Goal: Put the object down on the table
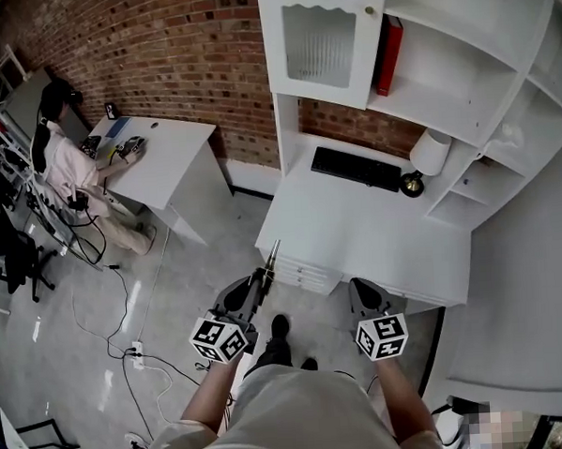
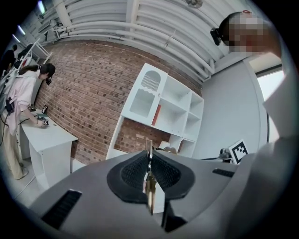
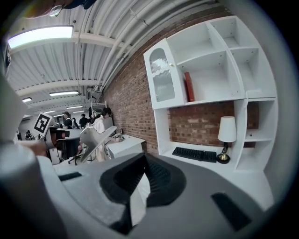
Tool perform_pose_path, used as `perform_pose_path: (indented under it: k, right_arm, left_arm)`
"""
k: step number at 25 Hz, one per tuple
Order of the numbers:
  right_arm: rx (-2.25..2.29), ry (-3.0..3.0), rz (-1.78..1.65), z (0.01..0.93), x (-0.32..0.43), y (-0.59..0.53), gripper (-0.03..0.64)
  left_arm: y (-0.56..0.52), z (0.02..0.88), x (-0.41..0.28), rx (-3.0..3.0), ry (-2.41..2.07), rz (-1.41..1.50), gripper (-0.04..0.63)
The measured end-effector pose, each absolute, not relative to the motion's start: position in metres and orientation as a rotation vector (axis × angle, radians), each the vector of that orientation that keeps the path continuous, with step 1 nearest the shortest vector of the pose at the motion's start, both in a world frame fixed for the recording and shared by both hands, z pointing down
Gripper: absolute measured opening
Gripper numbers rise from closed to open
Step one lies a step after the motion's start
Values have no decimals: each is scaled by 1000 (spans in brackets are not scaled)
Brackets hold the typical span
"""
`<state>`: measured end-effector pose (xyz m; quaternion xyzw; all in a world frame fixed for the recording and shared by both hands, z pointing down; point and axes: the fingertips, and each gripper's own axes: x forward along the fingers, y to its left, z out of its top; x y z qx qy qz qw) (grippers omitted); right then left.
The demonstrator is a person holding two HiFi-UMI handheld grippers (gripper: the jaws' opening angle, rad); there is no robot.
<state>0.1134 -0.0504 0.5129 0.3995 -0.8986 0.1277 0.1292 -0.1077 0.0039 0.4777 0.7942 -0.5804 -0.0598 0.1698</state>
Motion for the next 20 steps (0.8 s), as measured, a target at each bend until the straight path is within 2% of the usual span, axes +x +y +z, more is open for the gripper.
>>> perform_pose_path:
  k: [20]
  right_arm:
    - [1237,-2447,526,566,30,-170,2]
  left_arm:
    - [-168,560,-179,2256,-1390,48,18]
